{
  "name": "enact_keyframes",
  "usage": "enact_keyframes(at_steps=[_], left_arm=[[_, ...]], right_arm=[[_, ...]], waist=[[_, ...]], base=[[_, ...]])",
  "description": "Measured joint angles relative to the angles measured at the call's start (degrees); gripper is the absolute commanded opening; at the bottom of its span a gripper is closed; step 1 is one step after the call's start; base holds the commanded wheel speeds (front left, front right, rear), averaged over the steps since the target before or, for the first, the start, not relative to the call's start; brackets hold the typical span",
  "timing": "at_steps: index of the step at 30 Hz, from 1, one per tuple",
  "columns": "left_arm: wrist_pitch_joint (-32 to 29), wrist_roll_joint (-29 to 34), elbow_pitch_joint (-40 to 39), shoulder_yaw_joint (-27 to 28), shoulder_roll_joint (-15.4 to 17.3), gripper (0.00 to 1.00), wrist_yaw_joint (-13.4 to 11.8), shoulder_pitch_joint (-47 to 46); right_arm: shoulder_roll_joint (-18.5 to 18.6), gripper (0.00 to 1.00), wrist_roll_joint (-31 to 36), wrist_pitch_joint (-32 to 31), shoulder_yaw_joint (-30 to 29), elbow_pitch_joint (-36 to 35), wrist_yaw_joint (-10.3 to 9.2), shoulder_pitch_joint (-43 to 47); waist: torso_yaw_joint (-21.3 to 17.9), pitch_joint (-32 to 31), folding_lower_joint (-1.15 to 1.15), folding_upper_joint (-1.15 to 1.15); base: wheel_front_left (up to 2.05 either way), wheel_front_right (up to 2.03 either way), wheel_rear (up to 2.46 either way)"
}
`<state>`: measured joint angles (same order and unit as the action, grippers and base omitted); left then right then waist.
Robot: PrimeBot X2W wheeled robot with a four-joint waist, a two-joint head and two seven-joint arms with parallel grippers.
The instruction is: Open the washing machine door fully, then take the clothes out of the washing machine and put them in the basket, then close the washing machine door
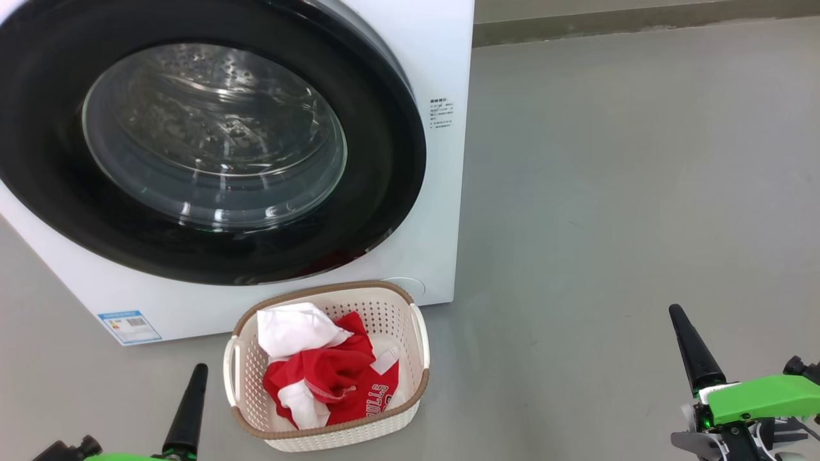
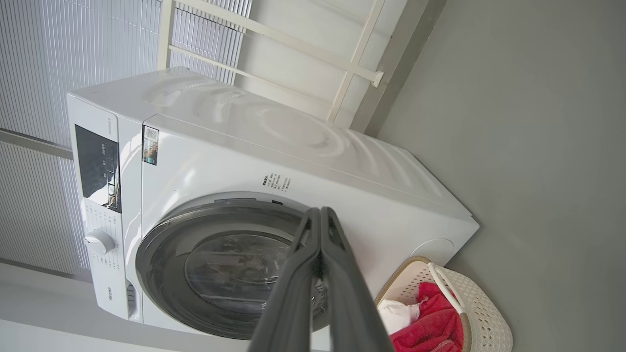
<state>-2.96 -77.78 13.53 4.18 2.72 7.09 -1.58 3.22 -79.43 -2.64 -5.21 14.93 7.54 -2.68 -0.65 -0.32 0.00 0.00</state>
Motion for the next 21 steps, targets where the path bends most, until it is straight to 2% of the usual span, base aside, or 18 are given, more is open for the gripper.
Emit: enact_keyframes(at_steps=[21], left_arm=[[-3.1, -13.6, 1.6, 0.3, -0.2, 0.0, 0.0, -2.3]], right_arm=[[-0.5, 0.0, -11.9, -3.4, -1.8, 0.5, -0.01, -0.7]], waist=[[0.6, 0.5, 0.0, 0.0]], base=[[0.0, 0.0, 0.0]])
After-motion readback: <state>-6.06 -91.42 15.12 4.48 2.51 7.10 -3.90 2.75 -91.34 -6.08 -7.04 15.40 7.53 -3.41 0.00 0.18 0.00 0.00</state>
